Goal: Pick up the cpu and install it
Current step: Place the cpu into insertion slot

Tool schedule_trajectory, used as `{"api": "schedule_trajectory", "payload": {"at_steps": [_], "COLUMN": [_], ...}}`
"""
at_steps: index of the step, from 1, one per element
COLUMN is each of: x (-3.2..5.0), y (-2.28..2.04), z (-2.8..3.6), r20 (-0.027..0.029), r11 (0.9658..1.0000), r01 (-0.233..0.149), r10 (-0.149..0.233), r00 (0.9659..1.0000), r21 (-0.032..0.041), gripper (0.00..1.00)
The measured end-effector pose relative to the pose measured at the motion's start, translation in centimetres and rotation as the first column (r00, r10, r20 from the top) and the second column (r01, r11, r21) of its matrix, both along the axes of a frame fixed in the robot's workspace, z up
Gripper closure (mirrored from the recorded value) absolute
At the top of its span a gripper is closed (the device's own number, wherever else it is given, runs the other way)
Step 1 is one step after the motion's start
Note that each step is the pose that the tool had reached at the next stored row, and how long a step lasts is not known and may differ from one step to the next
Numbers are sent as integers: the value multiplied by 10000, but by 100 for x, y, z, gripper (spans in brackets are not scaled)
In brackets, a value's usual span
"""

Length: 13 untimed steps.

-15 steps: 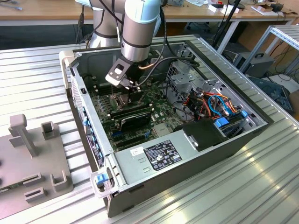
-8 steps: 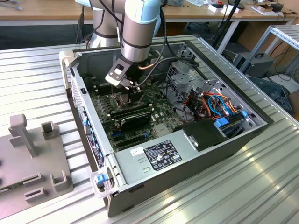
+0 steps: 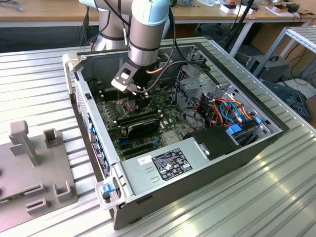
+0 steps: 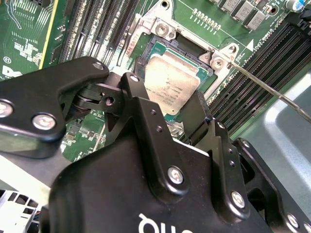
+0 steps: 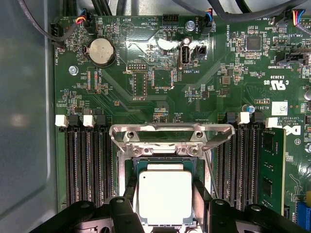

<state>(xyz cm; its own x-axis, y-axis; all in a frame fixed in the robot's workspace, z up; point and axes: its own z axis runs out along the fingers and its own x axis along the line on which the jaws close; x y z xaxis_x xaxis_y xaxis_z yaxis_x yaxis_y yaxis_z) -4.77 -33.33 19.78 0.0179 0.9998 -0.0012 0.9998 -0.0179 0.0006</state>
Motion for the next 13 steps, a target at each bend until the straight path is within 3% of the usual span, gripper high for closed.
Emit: {"api": "schedule_trajectory", "payload": {"at_steps": [11,13], "x": [1,0], "y": [3,1], "z": [-6,-4], "r20": [5,3], "r11": [10000,10000], "r01": [1,0], "r10": [-1,0], "r00": [10000,10000], "r21": [16,5], "gripper": [46,39]}}
